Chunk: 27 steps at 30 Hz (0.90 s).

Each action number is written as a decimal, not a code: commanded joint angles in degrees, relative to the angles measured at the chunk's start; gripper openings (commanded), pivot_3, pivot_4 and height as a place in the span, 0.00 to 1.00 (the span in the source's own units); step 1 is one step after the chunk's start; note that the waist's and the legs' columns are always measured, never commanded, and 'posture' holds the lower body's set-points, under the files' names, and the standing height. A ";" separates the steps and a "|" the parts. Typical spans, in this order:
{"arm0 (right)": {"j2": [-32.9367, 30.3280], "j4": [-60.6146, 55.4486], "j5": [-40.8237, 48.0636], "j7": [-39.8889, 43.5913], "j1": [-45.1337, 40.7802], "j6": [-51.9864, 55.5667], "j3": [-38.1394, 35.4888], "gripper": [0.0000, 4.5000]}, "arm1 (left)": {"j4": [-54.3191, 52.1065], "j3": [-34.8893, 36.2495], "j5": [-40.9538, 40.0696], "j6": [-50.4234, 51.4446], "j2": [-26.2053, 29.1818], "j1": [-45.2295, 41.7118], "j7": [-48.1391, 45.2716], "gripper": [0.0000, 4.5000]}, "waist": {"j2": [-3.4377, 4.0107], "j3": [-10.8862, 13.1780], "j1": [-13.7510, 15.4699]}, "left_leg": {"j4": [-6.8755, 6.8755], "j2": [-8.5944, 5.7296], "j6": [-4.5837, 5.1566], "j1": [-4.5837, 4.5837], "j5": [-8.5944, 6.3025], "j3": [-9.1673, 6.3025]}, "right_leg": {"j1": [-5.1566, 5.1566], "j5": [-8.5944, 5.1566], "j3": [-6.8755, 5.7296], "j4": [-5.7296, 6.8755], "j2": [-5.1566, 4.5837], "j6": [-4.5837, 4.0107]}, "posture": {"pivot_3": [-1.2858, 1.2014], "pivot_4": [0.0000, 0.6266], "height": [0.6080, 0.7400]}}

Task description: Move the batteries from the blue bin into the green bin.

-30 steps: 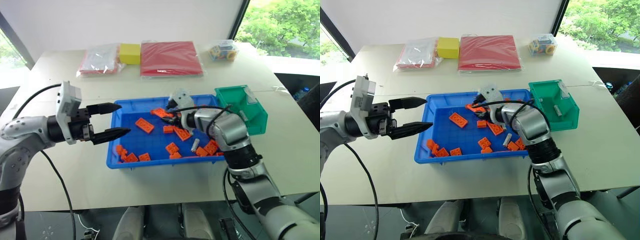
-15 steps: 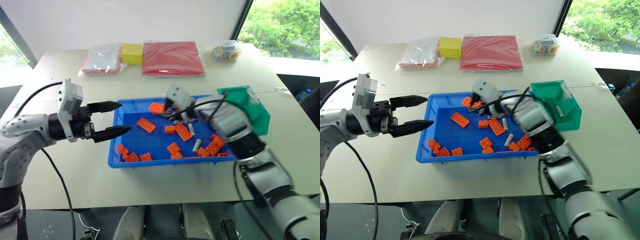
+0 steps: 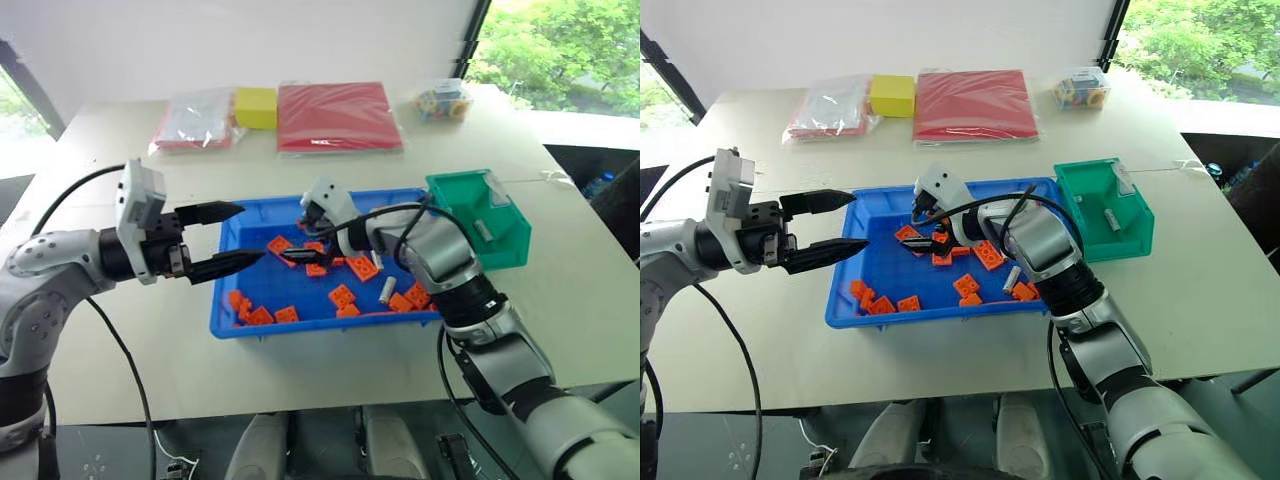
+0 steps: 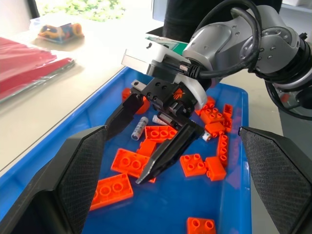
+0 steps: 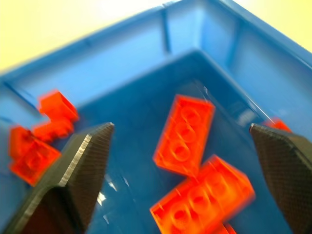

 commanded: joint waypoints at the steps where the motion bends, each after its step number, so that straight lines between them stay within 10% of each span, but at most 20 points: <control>1: -4.24 1.15 -2.00 1.22 -2.81 -4.23 -1.84 1.00 | -0.14 1.36 -0.04 -0.77 0.73 -1.27 -0.31 1.00 | 0.00 0.00 0.49 | 0.00 -0.01 0.00 0.00 0.00 0.01 | 0.01 0.02 0.00 -0.05 0.00 -0.02 | 0.52 0.24 0.97; 8: -15.63 12.39 -9.14 13.15 -6.16 -22.93 3.61 1.00 | -0.04 0.68 0.09 -0.77 0.57 -1.78 -0.46 1.00 | 0.00 0.00 0.47 | -0.06 0.01 0.00 0.00 0.00 0.08 | 0.01 0.02 0.00 -0.08 0.01 -0.03 | 0.52 0.24 0.97; 27: -8.87 34.75 -23.35 15.41 -11.00 -40.62 7.13 1.00 | -1.73 2.66 -0.85 -0.69 0.53 -0.30 0.84 1.00 | -0.01 0.01 -0.91 | -0.07 0.36 -0.03 0.02 0.01 0.35 | -0.14 0.13 0.11 -0.06 0.27 -0.19 | 0.52 0.24 0.97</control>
